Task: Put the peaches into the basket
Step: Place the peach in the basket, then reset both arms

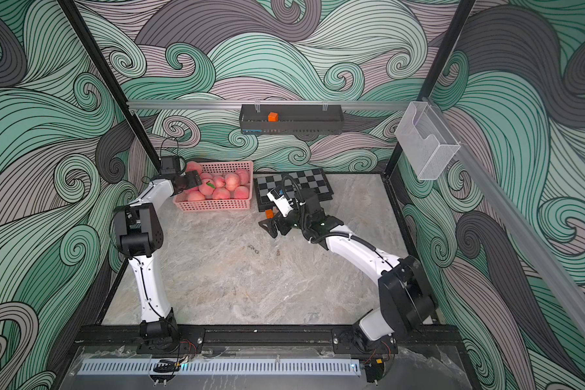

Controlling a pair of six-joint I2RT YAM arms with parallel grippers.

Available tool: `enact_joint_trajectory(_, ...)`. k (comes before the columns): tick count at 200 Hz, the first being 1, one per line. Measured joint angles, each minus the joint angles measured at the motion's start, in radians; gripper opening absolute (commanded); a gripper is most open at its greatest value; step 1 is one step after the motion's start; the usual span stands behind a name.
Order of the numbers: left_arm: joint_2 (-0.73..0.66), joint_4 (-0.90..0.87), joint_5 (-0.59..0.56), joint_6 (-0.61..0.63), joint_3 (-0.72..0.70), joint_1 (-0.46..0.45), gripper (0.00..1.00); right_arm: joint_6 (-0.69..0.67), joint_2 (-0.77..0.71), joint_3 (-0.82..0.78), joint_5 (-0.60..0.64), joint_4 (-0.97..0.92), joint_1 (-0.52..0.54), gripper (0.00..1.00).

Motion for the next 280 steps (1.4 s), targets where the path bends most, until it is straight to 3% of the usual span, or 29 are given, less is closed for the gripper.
enact_joint_trajectory(49, -0.098, -0.005, -0.005, -0.001, -0.059, 0.000, 0.99, 0.003, -0.109, -0.017, 0.028, -0.020, -0.002, 0.99)
enact_joint_trajectory(122, -0.562, -0.116, -0.001, -0.075, -0.330, -0.005, 0.99, 0.058, -0.310, -0.136, 0.119, -0.063, -0.056, 0.99)
enact_joint_trajectory(153, -0.793, -0.170, -0.002, -0.111, -0.580, -0.018, 0.99, 0.085, -0.372, -0.202, 0.167, -0.084, -0.127, 0.99)
enact_joint_trajectory(202, -1.182, -0.142, -0.057, -0.140, -0.983, -0.019, 0.99, 0.135, -0.460, -0.342, 0.368, -0.088, -0.245, 0.99)
enact_joint_trajectory(249, -1.210, -0.029, -0.033, -0.115, -1.115, -0.020, 0.99, 0.107, -0.425, -0.515, 0.430, 0.109, -0.389, 0.99)
enact_joint_trajectory(280, -1.147, 0.045, -0.022, -0.089, -1.144, -0.020, 0.99, 0.056, -0.292, -0.565, 0.433, 0.250, -0.436, 0.99)
